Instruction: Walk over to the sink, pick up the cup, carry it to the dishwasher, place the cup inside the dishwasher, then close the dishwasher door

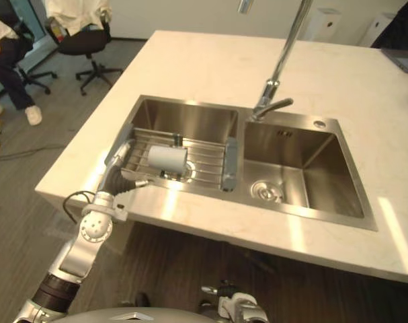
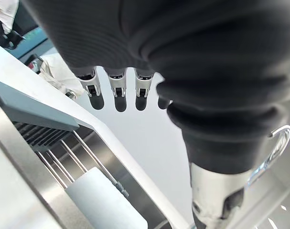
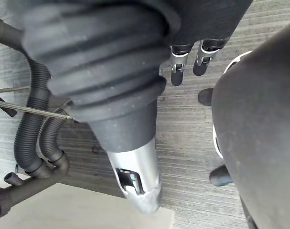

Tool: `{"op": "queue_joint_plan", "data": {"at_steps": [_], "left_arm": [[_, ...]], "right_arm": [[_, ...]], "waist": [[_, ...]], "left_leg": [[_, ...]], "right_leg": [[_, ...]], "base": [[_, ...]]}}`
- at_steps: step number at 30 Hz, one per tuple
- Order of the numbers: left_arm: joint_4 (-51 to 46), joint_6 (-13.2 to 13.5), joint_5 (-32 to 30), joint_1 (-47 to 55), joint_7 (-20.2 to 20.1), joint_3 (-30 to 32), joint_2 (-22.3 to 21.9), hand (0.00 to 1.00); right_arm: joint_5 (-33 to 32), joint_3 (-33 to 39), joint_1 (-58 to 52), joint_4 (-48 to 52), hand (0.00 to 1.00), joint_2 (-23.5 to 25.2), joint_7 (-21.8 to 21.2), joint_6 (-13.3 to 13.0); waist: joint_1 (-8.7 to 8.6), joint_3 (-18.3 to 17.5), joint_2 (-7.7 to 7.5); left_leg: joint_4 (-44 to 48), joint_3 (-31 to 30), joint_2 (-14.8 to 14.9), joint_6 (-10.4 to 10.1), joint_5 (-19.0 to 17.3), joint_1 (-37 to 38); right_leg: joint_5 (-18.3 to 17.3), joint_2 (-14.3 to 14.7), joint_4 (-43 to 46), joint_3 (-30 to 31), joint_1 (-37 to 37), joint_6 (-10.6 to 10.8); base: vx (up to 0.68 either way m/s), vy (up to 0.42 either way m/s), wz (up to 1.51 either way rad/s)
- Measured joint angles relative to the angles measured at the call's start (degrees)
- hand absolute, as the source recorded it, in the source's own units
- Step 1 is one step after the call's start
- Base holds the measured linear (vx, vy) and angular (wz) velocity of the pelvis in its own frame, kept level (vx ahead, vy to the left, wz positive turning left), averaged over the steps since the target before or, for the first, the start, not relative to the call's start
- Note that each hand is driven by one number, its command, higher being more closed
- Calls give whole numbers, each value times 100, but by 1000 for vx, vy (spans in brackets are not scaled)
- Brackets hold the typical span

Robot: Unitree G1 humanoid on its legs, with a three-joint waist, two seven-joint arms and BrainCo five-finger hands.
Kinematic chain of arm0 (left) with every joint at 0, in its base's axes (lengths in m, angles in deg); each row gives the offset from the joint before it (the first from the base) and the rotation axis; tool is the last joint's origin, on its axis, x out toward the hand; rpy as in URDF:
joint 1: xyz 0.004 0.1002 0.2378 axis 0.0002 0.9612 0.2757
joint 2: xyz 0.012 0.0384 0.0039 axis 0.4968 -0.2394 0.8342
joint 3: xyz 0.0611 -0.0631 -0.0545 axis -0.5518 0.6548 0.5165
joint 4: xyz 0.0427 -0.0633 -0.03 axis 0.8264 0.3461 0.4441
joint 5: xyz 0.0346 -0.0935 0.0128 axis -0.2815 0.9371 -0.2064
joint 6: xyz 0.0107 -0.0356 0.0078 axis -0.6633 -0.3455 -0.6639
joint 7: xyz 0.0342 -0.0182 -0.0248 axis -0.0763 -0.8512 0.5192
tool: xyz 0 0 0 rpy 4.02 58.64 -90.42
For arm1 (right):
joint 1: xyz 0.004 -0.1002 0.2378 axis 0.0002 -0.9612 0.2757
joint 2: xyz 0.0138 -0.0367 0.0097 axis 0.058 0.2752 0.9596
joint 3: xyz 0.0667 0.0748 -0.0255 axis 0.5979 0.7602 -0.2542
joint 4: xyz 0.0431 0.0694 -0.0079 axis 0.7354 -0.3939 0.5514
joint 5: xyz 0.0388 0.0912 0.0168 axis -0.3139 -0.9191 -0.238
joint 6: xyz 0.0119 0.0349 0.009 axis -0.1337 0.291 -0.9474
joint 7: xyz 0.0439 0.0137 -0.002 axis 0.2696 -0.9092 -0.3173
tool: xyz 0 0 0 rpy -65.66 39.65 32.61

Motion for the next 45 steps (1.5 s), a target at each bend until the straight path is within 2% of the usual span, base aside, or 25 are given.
{"op": "queue_joint_plan", "data": {"at_steps": [5, 9, 15, 20, 23, 34, 42, 45], "left_arm": [[116, -101, -120, -421, -393, -200, 123, 0], [333, -383, -305, -657, -711, -289, 270, 0], [717, -634, -469, -1147, -994, -413, 442, 0], [1123, -847, -710, -1259, -1309, -419, 516, 0], [1384, -931, -803, -1270, -1414, -416, 569, 0], [1887, -1064, -906, -1316, -1395, -399, 659, 0], [2084, -1078, -707, -1318, -604, -150, 749, 0], [2120, -1079, -673, -1315, -451, -123, 766, 0]], "right_arm": [[-50, -31, 14, 9, 0, -3, 55, -1], [-170, -229, 28, 13, 0, -15, 59, 76], [-169, -240, 40, 14, 0, -19, 36, 250], [-165, -242, 36, 12, 0, -18, -3, 399], [-170, -240, -10, 20, 0, -20, -15, 417], [-191, -113, -32, 24, 0, 1, -224, 475], [-237, 103, -80, 9, 0, 41, -234, 475], [-232, 163, -91, 3, 0, 39, -231, 475]], "waist": [[-145, -37, 26], [-206, -47, 14], [-278, -84, -75], [-396, -118, -205], [-407, -145, -231], [-488, -173, -261], [-533, -213, -294], [-539, -210, -287]], "left_leg": [[-289, 49, -60, 17, 102, 186], [-291, 205, -33, 5, 93, 282], [-295, 407, -5, -7, 81, 349], [-294, 547, 3, -20, 62, 478], [-295, 620, 19, -30, 36, 583], [-326, 665, 9, -27, 40, 588], [-296, 706, -4, -15, 37, 598], [-297, 721, -5, -32, 15, 679]], "right_leg": [[-37, -17, 51, 36, -11, 56], [-8, 18, 37, 199, -5, 77], [113, 72, -145, 415, 15, 68], [277, 116, -308, 586, 141, 59], [306, 130, -347, 673, 212, 49], [323, 125, -438, 774, 212, 61], [394, 123, -464, 792, 224, 71], [409, 129, -499, 798, 315, 65]], "base": [[-15, 25, -7], [-24, 1, -20], [-18, -2, -18], [7, 2, -19], [-31, -6, -18], [-37, 1, -2], [10, -1, -1], [16, -5, -2]]}}
